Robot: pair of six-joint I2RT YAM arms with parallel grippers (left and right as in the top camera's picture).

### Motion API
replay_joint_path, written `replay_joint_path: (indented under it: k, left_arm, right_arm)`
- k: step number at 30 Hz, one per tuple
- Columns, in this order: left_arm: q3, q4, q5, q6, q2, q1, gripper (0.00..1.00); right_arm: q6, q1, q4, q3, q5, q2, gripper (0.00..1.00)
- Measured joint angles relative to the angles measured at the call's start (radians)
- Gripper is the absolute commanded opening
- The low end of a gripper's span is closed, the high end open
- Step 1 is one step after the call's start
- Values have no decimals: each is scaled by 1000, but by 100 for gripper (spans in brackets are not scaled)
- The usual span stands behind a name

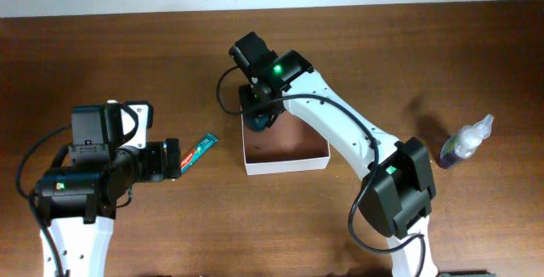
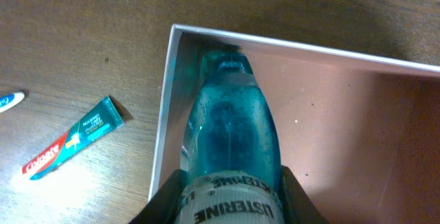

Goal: Pack container
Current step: 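Carry the Listerine bottle into the box and release it, then move the right gripper to the clear spray bottle and grasp it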

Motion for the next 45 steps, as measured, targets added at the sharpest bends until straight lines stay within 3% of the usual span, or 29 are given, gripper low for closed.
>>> replay_joint_path:
  k: [3, 15, 22, 24, 27, 29, 30, 35, 42, 45]
  left_arm:
    - [0, -2, 0, 0, 0, 0, 99]
    - [0, -2, 0, 0, 0, 0, 99]
    - [0, -2, 0, 0, 0, 0, 100]
    - [0, -2, 0, 0, 0, 0, 100]
    - [0, -2, 0, 0, 0, 0, 99]
    - [0, -3, 0, 0, 0, 0, 99]
    - [0, -2, 0, 0, 0, 0, 99]
    - [0, -2, 0, 0, 8, 0, 99]
    - [0, -2, 0, 0, 22, 0, 99]
    - [0, -2, 0, 0, 32, 0, 99]
  right_arm:
    - [-8, 0, 8, 1, 3, 7, 60]
    - [-16, 0, -66, 7, 13, 4, 69]
    - [-10, -20, -191, 71, 204, -249, 93]
    - [17, -71, -238, 85, 241, -358, 99]
    - [113, -375, -404, 124, 304, -575, 98]
    - [132, -521, -482, 127, 286, -594, 98]
    - [141, -662, -524, 117, 267, -586, 98]
    - [79, -941, -530, 1, 185, -539, 98]
    - [-11, -1084, -385, -282, 128, -510, 98]
    - [-63, -1102, -238, -433, 113, -505, 99]
